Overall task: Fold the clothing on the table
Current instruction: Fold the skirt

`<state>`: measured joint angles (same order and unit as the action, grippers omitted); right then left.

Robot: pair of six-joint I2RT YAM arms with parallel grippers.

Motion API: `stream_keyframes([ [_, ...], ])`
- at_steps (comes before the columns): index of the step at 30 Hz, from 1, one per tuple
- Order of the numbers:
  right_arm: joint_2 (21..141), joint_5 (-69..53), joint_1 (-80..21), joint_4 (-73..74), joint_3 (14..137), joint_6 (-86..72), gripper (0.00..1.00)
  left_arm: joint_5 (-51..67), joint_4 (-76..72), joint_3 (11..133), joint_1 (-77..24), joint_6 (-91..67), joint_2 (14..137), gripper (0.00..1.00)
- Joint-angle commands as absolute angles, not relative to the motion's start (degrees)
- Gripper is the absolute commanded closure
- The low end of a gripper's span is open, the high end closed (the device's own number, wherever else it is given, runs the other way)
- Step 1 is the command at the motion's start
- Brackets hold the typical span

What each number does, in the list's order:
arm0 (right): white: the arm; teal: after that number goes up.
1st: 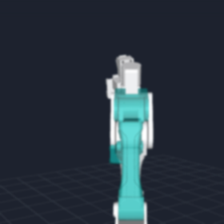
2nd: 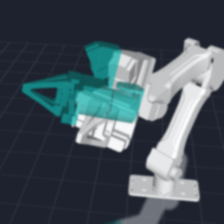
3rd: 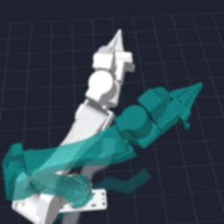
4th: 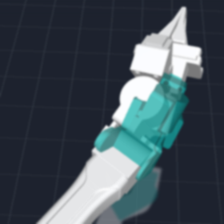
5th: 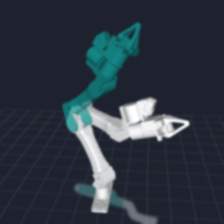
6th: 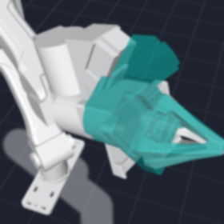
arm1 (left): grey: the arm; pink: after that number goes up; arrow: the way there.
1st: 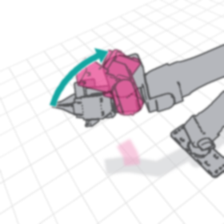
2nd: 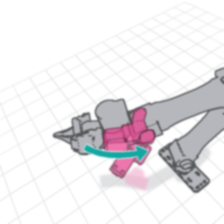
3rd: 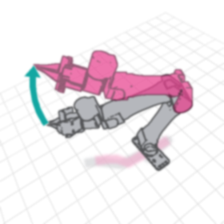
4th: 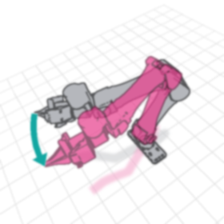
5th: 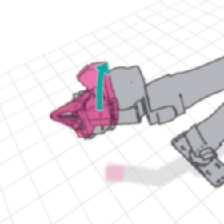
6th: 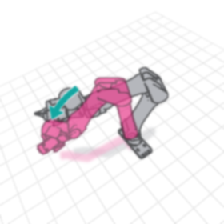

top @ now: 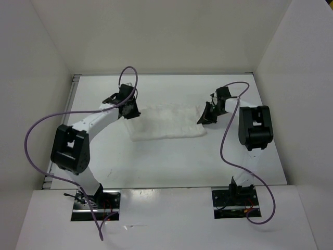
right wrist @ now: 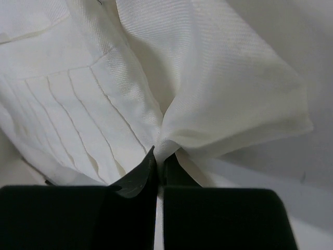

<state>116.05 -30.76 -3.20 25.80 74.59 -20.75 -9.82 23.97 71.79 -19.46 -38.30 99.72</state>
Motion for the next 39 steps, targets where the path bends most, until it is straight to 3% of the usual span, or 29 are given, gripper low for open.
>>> stream_keyframes([
  [1, 108.82, -19.36, -5.35, 32.16, 69.89, -24.25, 1.0, -1.51, 19.69, 74.18, -21.26, -33.41, 90.89, 0.68],
  [2, 106.46, -18.55, -5.97, 32.78, 68.74, -25.48, 1.0, 2.25, 18.47, 74.7, -21.79, -32.62, 89.83, 0.59],
  [3, 105.13, -18.55, -6.5, 32.78, 67.69, -26.1, 1.0, 5.42, 17.59, 74.71, -21.8, -31.74, 89.82, 0.56],
  [7, 100.2, -17.67, -8.78, 32.78, 64.51, -28.03, 1.0, 22.65, 11.87, 75.32, -22.32, -27.17, 92.1, 0.53],
  [9, 99.33, -17.67, -8.79, 32.78, 63.98, -28.04, 1.0, 28.09, 11.87, 77.86, -22.32, -25.67, 97.36, 0.59],
  [10, 99.32, -17.14, -8.79, 33.31, 64.51, -28.04, 1.0, 28.99, 11.87, 80.31, -22.85, -25.06, 101.12, 0.76],
  [14, 97.48, -17.14, -9.32, 33.93, 65.65, -28.56, 1.0, 31.81, 12.21, 86.21, -22.85, -25.05, 108.62, 1.0],
  [17, 97.47, -16.61, -9.84, 34.54, 67.06, -29.09, 1.0, 36.73, 14.68, 89.2, -23.55, -25.05, 111.45, 1.0],
  [28, 99.05, -16.61, -10.37, 33.93, 68.29, -29.09, 1.0, 39.38, 18.36, 79.89, -28.82, -22.6, 112.24, 1.0],
  [39, 99.58, -16.09, -10.9, 34.45, 70.04, -29.09, 1.0, 25.95, 22.15, 79.45, -30.67, -23.37, 118.12, 1.0],
])
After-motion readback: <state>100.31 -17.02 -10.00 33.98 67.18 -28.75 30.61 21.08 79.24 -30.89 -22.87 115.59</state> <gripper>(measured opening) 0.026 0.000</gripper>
